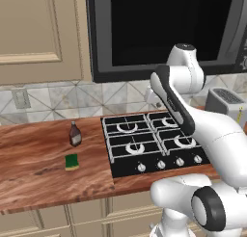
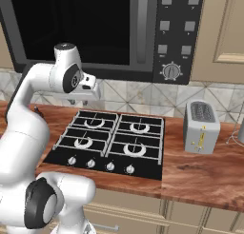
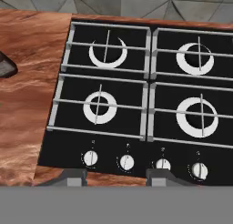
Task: Place the sponge inside the microwave to prepare for sanitizing.
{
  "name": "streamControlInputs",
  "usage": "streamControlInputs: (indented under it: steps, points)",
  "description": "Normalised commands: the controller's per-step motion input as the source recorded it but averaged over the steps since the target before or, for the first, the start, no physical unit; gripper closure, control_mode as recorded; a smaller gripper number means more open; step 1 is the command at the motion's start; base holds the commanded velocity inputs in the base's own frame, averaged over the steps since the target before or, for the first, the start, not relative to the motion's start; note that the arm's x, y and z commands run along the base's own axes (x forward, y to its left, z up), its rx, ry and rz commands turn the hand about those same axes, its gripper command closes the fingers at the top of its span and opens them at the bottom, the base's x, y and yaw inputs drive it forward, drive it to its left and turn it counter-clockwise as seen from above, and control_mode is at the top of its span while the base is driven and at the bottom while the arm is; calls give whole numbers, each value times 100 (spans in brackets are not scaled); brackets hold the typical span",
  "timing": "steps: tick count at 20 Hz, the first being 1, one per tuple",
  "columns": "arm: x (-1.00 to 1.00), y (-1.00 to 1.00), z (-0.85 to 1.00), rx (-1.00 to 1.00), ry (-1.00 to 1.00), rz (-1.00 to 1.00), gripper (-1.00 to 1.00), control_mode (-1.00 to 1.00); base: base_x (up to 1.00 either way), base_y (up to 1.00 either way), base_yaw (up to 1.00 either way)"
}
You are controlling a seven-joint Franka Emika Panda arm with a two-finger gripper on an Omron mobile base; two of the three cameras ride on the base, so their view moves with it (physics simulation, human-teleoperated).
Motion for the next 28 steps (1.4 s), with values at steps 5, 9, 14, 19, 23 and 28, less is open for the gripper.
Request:
streamControlInputs:
  steps: [5,9,14,19,23,28]
  points:
    - [-19,-4,4,-4,-10,-2,-100,-100,0,0,0]
    - [-54,-42,47,-6,-30,-16,-100,-100,0,0,0]
    - [-64,-64,72,-1,-26,-17,-100,-100,0,0,0]
    - [-39,-72,86,0,-13,-17,-100,-100,0,0,0]
    - [-20,-89,80,0,-13,-11,-100,-100,0,0,0]
    - [-20,-74,74,-2,-23,-9,-100,-100,0,0,0]
